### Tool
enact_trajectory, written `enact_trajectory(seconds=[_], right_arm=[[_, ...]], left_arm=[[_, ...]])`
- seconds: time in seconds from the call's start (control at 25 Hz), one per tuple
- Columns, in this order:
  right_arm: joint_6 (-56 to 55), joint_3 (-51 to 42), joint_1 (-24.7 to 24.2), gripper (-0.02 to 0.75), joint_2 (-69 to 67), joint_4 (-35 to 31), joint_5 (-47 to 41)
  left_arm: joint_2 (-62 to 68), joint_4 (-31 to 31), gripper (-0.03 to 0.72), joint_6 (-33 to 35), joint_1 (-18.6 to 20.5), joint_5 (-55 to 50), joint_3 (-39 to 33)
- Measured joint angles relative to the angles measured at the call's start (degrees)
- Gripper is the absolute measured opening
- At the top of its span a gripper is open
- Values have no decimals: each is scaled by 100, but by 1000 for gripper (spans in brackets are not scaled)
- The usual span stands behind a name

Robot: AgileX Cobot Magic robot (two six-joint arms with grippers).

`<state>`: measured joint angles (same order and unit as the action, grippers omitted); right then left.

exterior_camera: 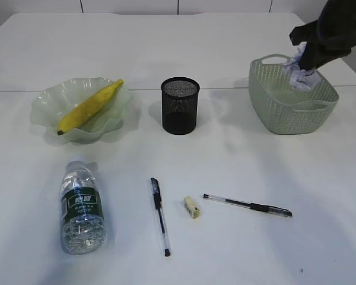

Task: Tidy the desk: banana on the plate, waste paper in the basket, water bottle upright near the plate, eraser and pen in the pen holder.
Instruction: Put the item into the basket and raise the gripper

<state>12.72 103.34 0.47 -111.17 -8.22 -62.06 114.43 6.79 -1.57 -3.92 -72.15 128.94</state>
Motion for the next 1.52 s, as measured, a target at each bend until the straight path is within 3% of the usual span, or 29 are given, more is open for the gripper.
enact_trajectory(seconds=[0.52,1.52], right_arm=[[0,16,0,50,-94,456,1394],[-10,371,0,57,-1197,917,2486]], left_arm=[[-147,102,286,0,0,-2,9],[-1714,147,286,157,0,-49,13]])
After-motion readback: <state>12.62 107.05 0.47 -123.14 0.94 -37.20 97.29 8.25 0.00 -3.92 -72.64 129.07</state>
